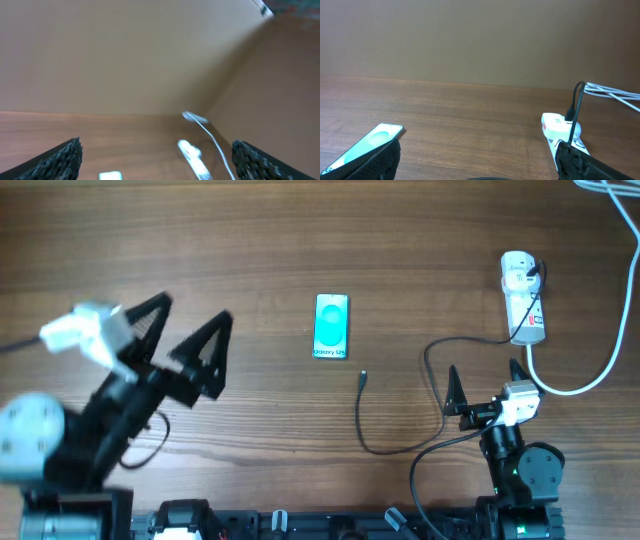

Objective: Plug charger to phone and switch on socket
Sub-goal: 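Move the left gripper over the light-blue phone and lower it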

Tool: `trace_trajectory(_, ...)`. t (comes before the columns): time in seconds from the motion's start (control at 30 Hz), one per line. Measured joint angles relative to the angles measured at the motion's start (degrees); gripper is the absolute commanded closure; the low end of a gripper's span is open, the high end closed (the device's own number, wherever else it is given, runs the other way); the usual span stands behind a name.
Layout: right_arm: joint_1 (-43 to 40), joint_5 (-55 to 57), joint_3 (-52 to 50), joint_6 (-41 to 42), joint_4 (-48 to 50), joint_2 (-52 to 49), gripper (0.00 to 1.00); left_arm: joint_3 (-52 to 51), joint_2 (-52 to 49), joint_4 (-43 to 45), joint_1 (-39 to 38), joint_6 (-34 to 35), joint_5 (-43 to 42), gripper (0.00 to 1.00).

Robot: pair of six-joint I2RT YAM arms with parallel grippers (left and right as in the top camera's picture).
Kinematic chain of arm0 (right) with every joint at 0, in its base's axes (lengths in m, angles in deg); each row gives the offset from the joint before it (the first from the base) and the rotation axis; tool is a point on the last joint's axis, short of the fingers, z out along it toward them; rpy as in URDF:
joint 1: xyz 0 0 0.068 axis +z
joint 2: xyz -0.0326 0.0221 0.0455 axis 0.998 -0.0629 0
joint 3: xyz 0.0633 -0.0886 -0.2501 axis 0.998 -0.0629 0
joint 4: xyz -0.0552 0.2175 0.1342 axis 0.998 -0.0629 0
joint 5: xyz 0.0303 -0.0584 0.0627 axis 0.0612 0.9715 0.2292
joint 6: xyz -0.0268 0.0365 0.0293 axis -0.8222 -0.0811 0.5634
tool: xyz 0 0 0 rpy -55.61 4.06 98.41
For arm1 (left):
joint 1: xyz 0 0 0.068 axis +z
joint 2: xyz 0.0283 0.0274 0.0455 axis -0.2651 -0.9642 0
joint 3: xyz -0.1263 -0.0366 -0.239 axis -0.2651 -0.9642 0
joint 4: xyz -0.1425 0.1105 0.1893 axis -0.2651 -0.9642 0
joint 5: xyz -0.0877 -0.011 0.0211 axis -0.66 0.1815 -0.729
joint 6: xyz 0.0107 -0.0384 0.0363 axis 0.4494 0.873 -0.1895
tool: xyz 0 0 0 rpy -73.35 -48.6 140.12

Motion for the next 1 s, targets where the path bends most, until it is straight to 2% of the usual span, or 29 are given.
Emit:
trace_trajectory(0.07,0.0,0.0,0.0,0.0,0.0,0.0,0.0,1.1,-4.5,-1.4,0.0,0.6,-3.8,0.01)
trace_trajectory(0.13,0.0,0.0,0.0,0.0,0.0,0.0,0.0,1.9,-7.0,-5.0,-0.7,0.8,-3.6,0.01)
trace_trajectory(0.33,0.0,0.0,0.0,0.0,0.0,0.0,0.0,11.1,-18.0,-20.6,-11.0,1.4,10.0,0.01)
trace_trajectory(0.47,0.0,0.0,0.0,0.0,0.0,0.0,0.0,28.0,-33.2,-34.9,-20.3,1.7,21.1,0.01)
trace_trajectory(0.53,0.0,0.0,0.0,0.0,0.0,0.0,0.0,36.3,-41.3,-41.9,-23.0,1.7,23.7,0.01)
trace_trajectory(0.7,0.0,0.0,0.0,0.0,0.0,0.0,0.0,51.5,-61.5,-52.9,-26.4,1.7,26.5,0.0)
trace_trajectory(0.9,0.0,0.0,0.0,0.0,0.0,0.0,0.0,53.7,-76.8,-53.7,-27.1,1.7,27.4,0.0)
trace_trajectory(1.0,0.0,0.0,0.0,0.0,0.0,0.0,0.0,53.7,-81.5,-50.2,-27.1,1.9,26.2,0.0)
